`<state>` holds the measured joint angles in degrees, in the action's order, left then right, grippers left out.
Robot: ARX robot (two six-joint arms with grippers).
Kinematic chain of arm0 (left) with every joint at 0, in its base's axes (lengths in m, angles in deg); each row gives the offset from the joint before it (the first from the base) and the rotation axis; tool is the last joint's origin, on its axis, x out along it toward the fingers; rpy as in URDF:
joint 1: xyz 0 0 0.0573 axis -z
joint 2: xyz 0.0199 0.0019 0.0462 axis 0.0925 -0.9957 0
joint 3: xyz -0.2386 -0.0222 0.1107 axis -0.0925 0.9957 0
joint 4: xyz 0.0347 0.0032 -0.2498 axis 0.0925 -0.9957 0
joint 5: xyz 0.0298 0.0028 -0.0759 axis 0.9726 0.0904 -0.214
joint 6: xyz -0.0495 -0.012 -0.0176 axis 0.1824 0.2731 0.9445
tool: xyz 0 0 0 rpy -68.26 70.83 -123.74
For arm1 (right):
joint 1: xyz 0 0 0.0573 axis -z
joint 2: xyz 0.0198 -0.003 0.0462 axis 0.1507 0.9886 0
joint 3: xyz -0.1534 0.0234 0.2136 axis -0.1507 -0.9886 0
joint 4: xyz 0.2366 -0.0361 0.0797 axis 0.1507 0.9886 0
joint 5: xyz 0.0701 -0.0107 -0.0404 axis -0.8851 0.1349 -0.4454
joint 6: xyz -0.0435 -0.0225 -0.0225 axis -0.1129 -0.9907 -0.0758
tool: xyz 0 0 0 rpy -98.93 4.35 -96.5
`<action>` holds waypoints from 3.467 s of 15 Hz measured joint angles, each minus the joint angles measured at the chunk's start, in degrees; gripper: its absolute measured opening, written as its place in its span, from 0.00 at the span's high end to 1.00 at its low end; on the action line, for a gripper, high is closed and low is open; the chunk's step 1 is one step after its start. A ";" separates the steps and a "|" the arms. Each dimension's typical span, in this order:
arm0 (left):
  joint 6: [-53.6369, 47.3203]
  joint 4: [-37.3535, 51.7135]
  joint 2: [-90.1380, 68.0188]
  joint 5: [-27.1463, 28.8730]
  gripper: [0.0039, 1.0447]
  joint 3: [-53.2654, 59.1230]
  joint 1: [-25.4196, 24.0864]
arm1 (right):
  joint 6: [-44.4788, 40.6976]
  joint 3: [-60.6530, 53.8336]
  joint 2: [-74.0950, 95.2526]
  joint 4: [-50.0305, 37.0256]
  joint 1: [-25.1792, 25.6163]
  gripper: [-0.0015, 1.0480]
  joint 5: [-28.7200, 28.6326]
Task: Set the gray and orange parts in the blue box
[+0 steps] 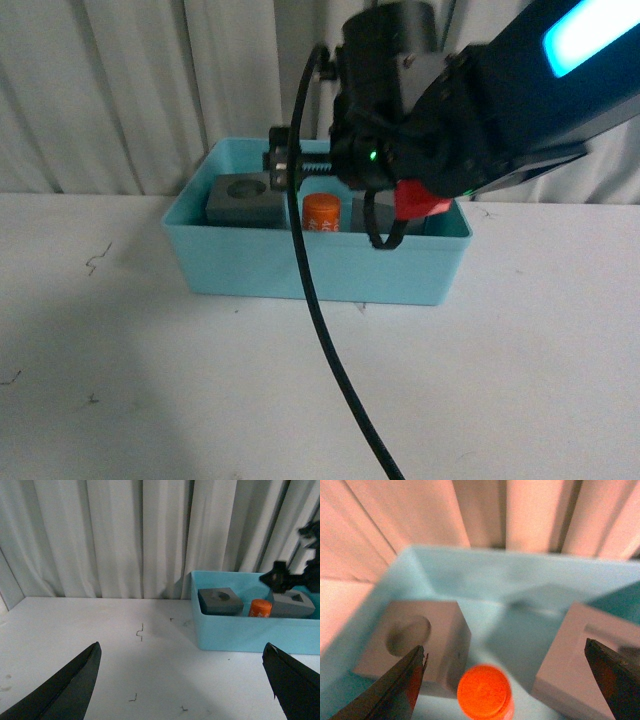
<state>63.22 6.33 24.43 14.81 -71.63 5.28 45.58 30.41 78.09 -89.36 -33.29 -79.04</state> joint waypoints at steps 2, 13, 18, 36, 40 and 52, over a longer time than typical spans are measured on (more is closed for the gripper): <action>-0.02 0.00 0.00 0.00 0.06 0.00 0.00 | -0.57 -13.57 -16.24 -8.02 0.76 0.06 0.96; -0.02 0.02 0.00 -0.20 0.06 0.00 0.00 | 22.32 -67.89 -67.65 -0.81 -17.62 0.18 36.09; 0.00 0.02 0.00 0.04 0.06 0.00 0.04 | -7.96 -84.83 -91.10 -14.47 -0.74 0.79 19.61; 0.00 0.00 0.00 0.04 0.06 0.00 0.04 | -9.77 -88.39 -128.41 20.52 24.63 0.98 -6.12; 0.00 0.02 0.00 -0.04 0.06 0.00 0.04 | -9.79 -88.39 -131.84 21.42 24.63 0.98 -6.10; 0.00 0.02 0.00 0.00 0.06 0.00 0.04 | -9.84 -88.39 -131.88 21.35 24.63 0.21 -6.10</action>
<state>63.22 6.35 24.43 14.81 -71.63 5.32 35.74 -57.98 -53.79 -68.01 -8.66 -85.13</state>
